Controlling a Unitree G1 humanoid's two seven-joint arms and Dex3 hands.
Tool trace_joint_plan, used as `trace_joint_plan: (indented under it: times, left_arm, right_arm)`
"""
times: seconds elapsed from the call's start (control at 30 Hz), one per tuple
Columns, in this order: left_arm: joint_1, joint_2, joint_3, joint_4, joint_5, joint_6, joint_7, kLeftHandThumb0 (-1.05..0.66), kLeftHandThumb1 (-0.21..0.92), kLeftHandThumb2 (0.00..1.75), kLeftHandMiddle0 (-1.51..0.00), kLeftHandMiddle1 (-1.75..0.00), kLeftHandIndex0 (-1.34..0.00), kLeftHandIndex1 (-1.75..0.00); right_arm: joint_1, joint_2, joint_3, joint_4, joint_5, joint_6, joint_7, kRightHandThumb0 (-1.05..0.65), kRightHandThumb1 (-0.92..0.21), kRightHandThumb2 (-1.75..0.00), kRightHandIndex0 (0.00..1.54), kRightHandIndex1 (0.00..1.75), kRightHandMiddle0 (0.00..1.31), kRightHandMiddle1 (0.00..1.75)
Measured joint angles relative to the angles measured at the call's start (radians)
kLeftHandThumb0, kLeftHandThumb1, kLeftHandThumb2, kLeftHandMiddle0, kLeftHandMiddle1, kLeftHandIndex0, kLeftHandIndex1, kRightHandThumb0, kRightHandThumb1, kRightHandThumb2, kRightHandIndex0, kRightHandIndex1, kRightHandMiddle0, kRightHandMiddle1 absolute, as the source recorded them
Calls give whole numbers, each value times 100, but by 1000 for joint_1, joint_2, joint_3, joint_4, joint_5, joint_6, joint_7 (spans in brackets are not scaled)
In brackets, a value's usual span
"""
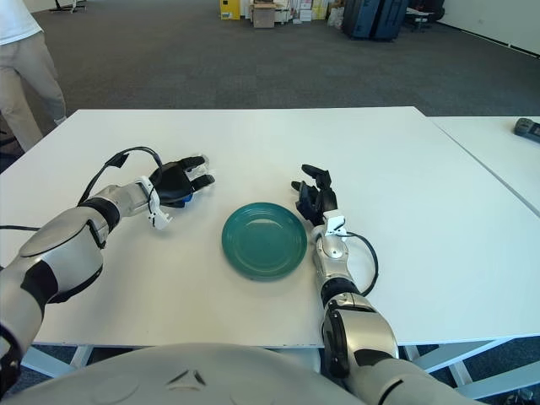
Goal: Put the bottle into the plate.
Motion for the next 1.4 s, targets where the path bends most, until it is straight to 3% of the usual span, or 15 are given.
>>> trace_joint_plan:
  times: [0.27,0.57,0.8,1.17,1.2,1.27,1.3,1.4]
  left_arm:
    - [15,-13,64,-3,-78,-34,-66,-58,33,101,-44,-5,0,-82]
    - [21,-25,117,-7,-148,-56,-142,-49,28,105,-51,-9,0,-94]
    - [33,-27,166,-14,-203,-75,-178,-39,28,110,-32,-79,0,-114]
    - [55,-29,172,-21,-201,-81,-148,-37,35,108,-37,-131,-1,-159]
    - [57,-29,172,-20,-200,-81,-142,-10,43,100,-43,-140,-2,-164]
    - [60,-29,172,-19,-199,-83,-133,14,50,92,-48,-147,-4,-169]
    - [61,-29,172,-18,-199,-84,-130,19,51,91,-49,-149,-4,-170]
    - [66,-29,176,-17,-200,-88,-120,6,50,101,-56,-153,-18,-173]
  right_arm:
    - [4,1,0,-8,0,0,-1,-65,-92,-84,45,66,0,100]
    - [14,4,1,-25,0,0,-3,-63,-92,-82,45,67,0,99]
    - [17,6,1,-32,2,8,0,-64,-92,-82,47,70,0,101]
    - [18,7,-1,-36,4,12,18,-66,-92,-84,46,70,0,101]
    - [18,7,-1,-36,4,12,19,-67,-92,-85,46,70,0,101]
    - [19,7,-3,-36,5,14,23,-68,-92,-86,46,69,0,101]
    - [19,7,-3,-36,5,14,27,-68,-92,-87,46,69,0,102]
    - [19,7,-6,-36,7,14,41,-71,-92,-89,45,69,0,103]
